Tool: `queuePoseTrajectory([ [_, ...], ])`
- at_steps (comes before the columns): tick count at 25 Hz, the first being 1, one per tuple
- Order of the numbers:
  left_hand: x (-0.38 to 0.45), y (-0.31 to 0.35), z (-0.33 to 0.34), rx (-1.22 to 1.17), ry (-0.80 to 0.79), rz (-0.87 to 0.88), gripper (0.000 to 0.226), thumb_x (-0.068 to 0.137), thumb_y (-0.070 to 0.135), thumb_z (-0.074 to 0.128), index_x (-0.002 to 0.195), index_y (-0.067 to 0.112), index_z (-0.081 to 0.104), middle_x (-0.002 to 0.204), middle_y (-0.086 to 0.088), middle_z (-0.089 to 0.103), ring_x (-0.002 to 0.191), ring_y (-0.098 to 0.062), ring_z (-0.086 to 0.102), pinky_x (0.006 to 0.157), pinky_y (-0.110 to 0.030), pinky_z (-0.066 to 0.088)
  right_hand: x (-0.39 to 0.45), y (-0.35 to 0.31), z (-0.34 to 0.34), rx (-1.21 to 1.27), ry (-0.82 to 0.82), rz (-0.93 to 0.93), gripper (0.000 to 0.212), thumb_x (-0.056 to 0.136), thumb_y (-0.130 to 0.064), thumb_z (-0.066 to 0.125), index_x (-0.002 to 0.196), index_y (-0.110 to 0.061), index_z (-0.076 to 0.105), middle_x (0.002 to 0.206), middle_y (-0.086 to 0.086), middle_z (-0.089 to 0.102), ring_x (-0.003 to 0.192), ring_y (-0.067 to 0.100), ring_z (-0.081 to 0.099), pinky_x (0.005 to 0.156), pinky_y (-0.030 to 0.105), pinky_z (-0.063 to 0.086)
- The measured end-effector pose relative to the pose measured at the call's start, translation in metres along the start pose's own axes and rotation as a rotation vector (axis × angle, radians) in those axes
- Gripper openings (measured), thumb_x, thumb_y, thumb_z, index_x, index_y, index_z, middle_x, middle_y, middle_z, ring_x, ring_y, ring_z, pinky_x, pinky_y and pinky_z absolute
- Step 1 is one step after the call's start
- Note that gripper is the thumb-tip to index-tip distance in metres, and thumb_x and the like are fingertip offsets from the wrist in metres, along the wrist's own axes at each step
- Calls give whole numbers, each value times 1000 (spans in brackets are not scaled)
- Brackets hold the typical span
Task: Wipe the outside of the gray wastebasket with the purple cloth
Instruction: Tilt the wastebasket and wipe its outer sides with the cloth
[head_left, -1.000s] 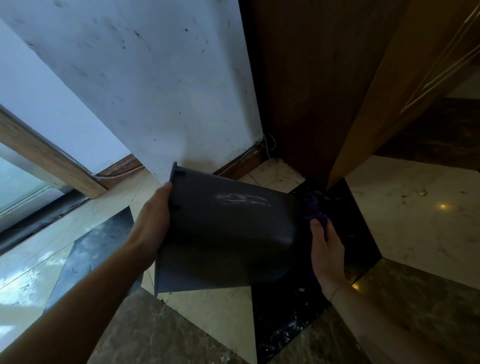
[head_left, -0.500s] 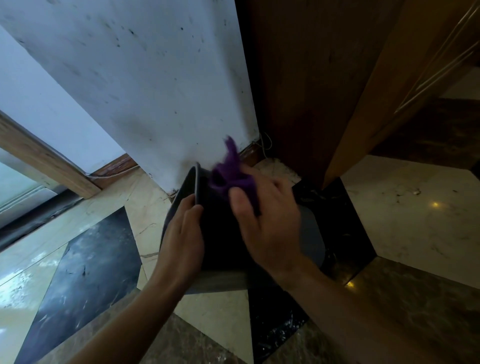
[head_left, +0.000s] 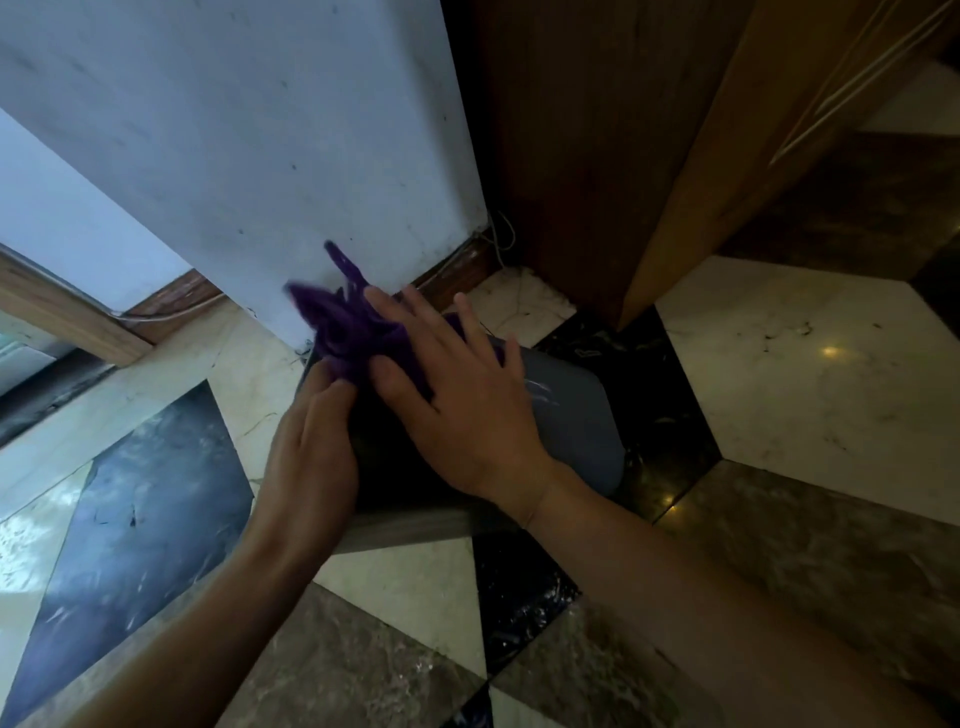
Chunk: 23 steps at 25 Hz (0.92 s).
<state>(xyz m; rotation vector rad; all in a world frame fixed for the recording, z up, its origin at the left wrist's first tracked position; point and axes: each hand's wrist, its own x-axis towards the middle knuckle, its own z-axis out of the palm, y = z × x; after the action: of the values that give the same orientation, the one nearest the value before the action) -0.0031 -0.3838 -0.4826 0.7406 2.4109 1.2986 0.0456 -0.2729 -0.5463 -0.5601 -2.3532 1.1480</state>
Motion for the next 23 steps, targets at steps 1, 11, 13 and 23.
queuePoseTrajectory([
  [1,0,0,-3,-17,-3,-18,44,99,24,28,95,51,62,92,17,69,80,0,63,65,-23,47,0,13,-1,-44,-8,31,54,95,-68,20,147,-58,10,163,-17,18,151,23,5,111,66,-3],
  [11,-3,8,2,-29,-50,-47,36,95,38,25,92,59,54,88,31,64,77,2,62,58,-21,46,-24,143,-37,-19,170,591,28,95,-62,31,105,-43,49,90,-13,58,106,27,59,75,33,40],
  [13,-8,14,10,-35,-84,8,34,94,39,26,92,59,54,91,25,63,77,-5,62,56,-21,49,-37,152,-42,52,247,743,27,98,-55,36,103,-35,54,87,-6,58,102,33,61,74,34,36],
  [23,-10,14,26,-138,15,-4,32,98,30,30,100,42,60,93,21,68,81,1,65,65,-15,50,-29,-17,-19,198,185,-92,37,103,-39,41,133,-26,58,132,-4,64,127,9,53,107,34,36],
])
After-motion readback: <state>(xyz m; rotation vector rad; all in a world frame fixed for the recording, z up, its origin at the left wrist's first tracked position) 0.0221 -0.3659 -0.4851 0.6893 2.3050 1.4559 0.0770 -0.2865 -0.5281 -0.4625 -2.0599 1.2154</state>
